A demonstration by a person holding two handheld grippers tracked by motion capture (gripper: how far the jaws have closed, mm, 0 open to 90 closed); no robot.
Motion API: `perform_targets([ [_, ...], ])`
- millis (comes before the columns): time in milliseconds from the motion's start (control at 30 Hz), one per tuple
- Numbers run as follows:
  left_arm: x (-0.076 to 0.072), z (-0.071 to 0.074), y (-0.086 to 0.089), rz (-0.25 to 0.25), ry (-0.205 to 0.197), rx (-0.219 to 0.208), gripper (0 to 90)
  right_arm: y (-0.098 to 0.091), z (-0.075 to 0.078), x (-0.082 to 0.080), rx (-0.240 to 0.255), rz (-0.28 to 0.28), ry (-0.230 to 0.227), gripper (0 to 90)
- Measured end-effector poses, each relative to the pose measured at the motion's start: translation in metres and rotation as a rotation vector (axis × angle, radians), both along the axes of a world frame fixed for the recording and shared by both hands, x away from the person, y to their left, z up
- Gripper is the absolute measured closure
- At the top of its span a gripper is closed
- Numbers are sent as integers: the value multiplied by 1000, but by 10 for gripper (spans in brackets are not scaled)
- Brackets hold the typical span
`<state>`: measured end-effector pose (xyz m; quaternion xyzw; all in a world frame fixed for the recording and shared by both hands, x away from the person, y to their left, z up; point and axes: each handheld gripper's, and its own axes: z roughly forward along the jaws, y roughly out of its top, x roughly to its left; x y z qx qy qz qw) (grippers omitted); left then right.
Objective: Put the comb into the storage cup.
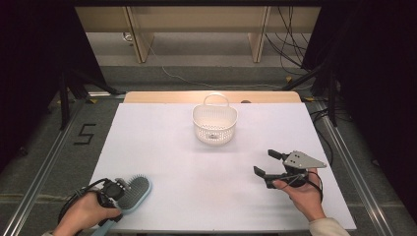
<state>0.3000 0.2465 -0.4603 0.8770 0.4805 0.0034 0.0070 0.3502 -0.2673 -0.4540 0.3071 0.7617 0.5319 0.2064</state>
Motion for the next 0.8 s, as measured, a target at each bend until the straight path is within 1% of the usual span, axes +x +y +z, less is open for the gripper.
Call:
perform_targets([
  [167, -1, 0, 2, 7, -4, -14, 696, 0, 0, 0, 2, 0, -1, 186],
  [333, -1, 1, 2, 9, -10, -14, 698, 0, 0, 0, 2, 0, -1, 186],
  [533, -2, 0, 3, 15, -18, -25, 699, 0, 0, 0, 2, 0, -1, 186],
  [800, -3, 1, 5, 46, -41, -49, 701, 0, 0, 0, 3, 0, -2, 186],
])
